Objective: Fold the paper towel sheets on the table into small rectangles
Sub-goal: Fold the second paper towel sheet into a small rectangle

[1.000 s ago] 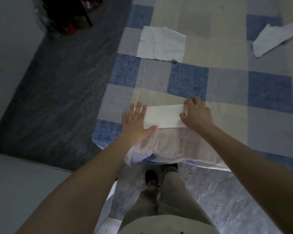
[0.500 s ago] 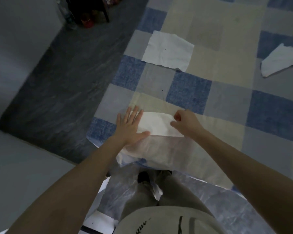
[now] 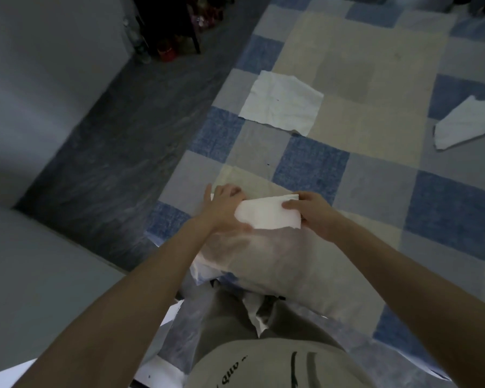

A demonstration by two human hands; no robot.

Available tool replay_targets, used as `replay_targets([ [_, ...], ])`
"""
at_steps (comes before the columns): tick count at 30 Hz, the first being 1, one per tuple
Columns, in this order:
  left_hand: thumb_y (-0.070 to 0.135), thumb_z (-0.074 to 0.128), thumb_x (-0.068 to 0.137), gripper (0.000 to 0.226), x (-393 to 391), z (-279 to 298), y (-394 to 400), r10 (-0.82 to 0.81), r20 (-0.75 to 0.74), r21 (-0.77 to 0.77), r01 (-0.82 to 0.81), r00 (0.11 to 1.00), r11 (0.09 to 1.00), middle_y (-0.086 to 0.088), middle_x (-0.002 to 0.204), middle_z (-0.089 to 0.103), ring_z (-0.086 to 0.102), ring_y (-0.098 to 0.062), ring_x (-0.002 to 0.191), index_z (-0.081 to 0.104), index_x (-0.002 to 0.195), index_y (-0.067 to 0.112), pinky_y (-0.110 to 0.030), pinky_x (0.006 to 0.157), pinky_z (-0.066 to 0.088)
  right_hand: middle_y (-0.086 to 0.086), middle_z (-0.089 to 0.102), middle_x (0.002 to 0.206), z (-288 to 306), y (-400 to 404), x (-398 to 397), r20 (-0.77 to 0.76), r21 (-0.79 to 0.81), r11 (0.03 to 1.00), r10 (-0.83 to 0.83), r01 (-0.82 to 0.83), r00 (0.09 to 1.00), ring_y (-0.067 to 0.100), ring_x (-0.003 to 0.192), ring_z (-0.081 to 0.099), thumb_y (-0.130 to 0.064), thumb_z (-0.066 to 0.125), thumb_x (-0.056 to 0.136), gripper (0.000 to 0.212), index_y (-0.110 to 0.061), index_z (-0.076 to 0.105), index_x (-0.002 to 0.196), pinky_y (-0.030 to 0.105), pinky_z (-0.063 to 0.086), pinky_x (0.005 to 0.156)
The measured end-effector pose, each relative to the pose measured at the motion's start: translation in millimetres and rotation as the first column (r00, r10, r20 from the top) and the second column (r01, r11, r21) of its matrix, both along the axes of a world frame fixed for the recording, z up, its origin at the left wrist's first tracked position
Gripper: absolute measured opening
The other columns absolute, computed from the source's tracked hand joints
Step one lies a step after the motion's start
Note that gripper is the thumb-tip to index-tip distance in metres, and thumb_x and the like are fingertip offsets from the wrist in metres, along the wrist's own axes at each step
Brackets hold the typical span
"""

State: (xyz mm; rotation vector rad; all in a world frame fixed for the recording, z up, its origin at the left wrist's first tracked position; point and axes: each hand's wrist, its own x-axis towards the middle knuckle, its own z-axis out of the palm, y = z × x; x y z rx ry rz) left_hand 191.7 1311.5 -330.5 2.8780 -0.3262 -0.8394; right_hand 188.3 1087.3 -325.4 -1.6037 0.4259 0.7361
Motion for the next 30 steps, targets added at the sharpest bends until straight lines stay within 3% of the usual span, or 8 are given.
replay_targets([
  [3, 0.065, 0.054, 0.084, 0.037, 3, 8, -5, 0.13, -0.026, -0.233, -0.132, 0.991, 0.963, 0.007, 0.099, 0.056, 0.051, -0.019, 0.099, 0.051, 0.091, 0.029, -0.037, 0.093, 0.034, 0.013, 0.065, 0.11, 5, -12, 7, -0.03, 0.034, 0.999, 0.026, -0.025, 0.999, 0.029, 0.099, 0.064, -0.015, 0.062, 0.088, 0.019, -0.011, 0.063, 0.107, 0.043, 0.055, 0.084],
  [5, 0.054, 0.059, 0.088, 0.027, 3, 14, -7, 0.181, -0.158, -0.391, -0.23, 0.971, 0.891, 0.012, 0.08, 0.054, 0.053, -0.017, 0.082, 0.05, 0.077, 0.031, -0.027, 0.07, 0.038, 0.011, 0.065, 0.109, 10, -23, 16, -0.044, 0.04, 0.995, 0.097, -0.095, 0.994, 0.024, 0.093, 0.064, -0.015, 0.063, 0.087, 0.019, -0.013, 0.064, 0.106, 0.034, 0.055, 0.073],
  [11, 0.023, 0.067, 0.089, 0.005, -11, 25, -34, 0.21, -0.583, -0.516, -0.558, 0.784, 0.65, 0.003, 0.082, 0.064, 0.061, -0.01, 0.072, 0.063, 0.089, 0.019, -0.018, 0.059, 0.048, 0.008, 0.067, 0.103, 26, -60, 60, -0.099, -0.071, 0.981, 0.176, -0.183, 0.979, 0.022, 0.09, 0.064, -0.022, 0.073, 0.081, 0.027, -0.017, 0.065, 0.106, 0.038, 0.054, 0.081],
  [16, 0.01, 0.064, 0.091, 0.006, -29, -2, -64, 0.389, -0.619, -0.432, -0.709, 0.683, 0.558, -0.005, 0.067, 0.065, 0.061, -0.013, 0.049, 0.06, 0.095, 0.006, -0.026, 0.052, 0.054, 0.009, 0.063, 0.083, 14, -71, 88, 0.075, -0.32, 0.928, 0.227, -0.192, 0.971, 0.022, 0.075, 0.06, -0.027, 0.068, 0.086, 0.013, -0.015, 0.068, 0.087, 0.032, 0.048, 0.067],
  [19, 0.017, 0.064, 0.086, 0.006, -28, -12, -58, 0.393, -0.296, -0.406, -0.487, 0.871, 0.773, 0.004, 0.07, 0.065, 0.061, -0.011, 0.062, 0.059, 0.09, 0.017, -0.027, 0.066, 0.05, 0.007, 0.057, 0.072, 1, -69, 91, 0.128, -0.478, 0.856, 0.29, -0.197, 0.948, 0.019, 0.069, 0.054, -0.026, 0.067, 0.087, 0.023, -0.005, 0.067, 0.078, 0.027, 0.039, 0.057],
  [22, 0.021, 0.053, 0.086, 0.004, -26, -16, -50, 0.228, 0.04, -0.369, -0.198, 0.973, 0.908, 0.002, 0.086, 0.059, 0.054, -0.017, 0.079, 0.05, 0.09, 0.021, -0.033, 0.072, 0.045, 0.008, 0.055, 0.072, -6, -68, 89, 0.146, -0.561, 0.802, 0.339, -0.205, 0.929, 0.017, 0.065, 0.053, -0.028, 0.067, 0.085, 0.029, -0.001, 0.063, 0.078, 0.028, 0.036, 0.056],
  [26, 0.02, 0.049, 0.09, 0.02, -11, -25, -55, -0.171, 0.32, -0.356, 0.285, 0.932, 0.89, -0.003, 0.111, 0.055, 0.047, -0.021, 0.096, 0.056, 0.108, 0.015, -0.037, 0.076, 0.044, 0.006, 0.052, 0.062, -12, -68, 90, 0.201, -0.563, 0.814, 0.3, -0.141, 0.933, 0.015, 0.054, 0.048, -0.026, 0.065, 0.088, 0.029, -0.006, 0.059, 0.067, 0.028, 0.033, 0.053],
  [30, 0.012, 0.05, 0.089, 0.028, 4, -33, -66, -0.263, 0.325, -0.356, 0.375, 0.908, 0.856, -0.001, 0.126, 0.054, 0.046, -0.022, 0.104, 0.056, 0.116, 0.016, -0.038, 0.081, 0.043, 0.008, 0.064, 0.074, -2, -64, 89, 0.284, -0.579, 0.812, 0.282, -0.07, 0.916, 0.011, 0.057, 0.052, -0.022, 0.064, 0.088, 0.02, -0.003, 0.069, 0.081, 0.025, 0.038, 0.052],
])
